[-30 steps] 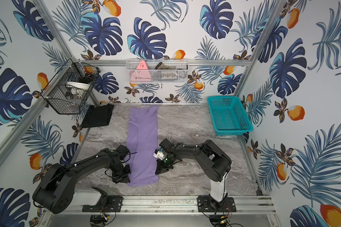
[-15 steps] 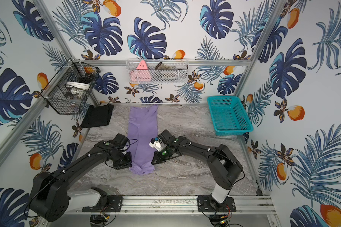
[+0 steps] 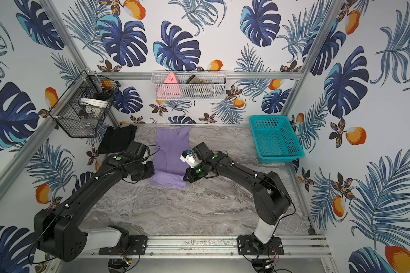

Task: Fold and stack t-shirts
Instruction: Fold the T-shirt.

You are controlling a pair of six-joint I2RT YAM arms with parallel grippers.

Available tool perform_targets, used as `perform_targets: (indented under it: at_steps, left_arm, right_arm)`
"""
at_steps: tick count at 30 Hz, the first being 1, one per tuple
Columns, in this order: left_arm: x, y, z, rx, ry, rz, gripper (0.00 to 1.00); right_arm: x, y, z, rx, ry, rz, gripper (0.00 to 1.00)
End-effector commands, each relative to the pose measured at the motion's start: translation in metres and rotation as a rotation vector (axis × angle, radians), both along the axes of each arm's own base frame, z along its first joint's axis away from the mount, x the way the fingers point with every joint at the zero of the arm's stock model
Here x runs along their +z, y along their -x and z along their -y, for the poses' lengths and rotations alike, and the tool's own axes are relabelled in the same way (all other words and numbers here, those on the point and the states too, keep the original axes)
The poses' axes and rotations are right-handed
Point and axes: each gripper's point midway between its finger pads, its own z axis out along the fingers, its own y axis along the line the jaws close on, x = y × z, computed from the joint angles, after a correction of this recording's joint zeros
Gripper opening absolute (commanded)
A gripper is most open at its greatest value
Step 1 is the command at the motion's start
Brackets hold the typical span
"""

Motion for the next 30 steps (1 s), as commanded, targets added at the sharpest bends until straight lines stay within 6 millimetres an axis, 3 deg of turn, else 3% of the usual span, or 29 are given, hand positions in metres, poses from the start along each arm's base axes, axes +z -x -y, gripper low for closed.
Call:
perform_targets:
  at_steps: [1, 10, 17, 24, 30]
  left_arm:
    - [-0.006, -0.007, -0.022, 0.025, -0.083, 0.033, 0.0]
    - [-0.024, -0.019, -0.033, 0.039, -0.077, 0.075, 0.0]
    - [-0.024, -0.055, -0.034, 0.033, -0.091, 0.116, 0.0]
    - [-0.026, -0.091, -0.036, 0.036, -0.125, 0.123, 0.0]
    - [-0.04, -0.102, -0.033, 0.025, -0.123, 0.083, 0.0]
  right_arm:
    - [-0.002, -0.016, 0.007, 0.009, 0.031, 0.062, 0.0]
    - [-0.007, -0.025, 0.01, 0.03, 0.038, 0.085, 0.0]
    - [-0.018, -0.031, 0.008, 0.06, 0.055, 0.106, 0.0]
    - [-0.035, -0.06, 0.002, 0.073, 0.077, 0.115, 0.0]
    - [-0.047, -0.093, 0.005, 0.034, 0.08, 0.097, 0.0]
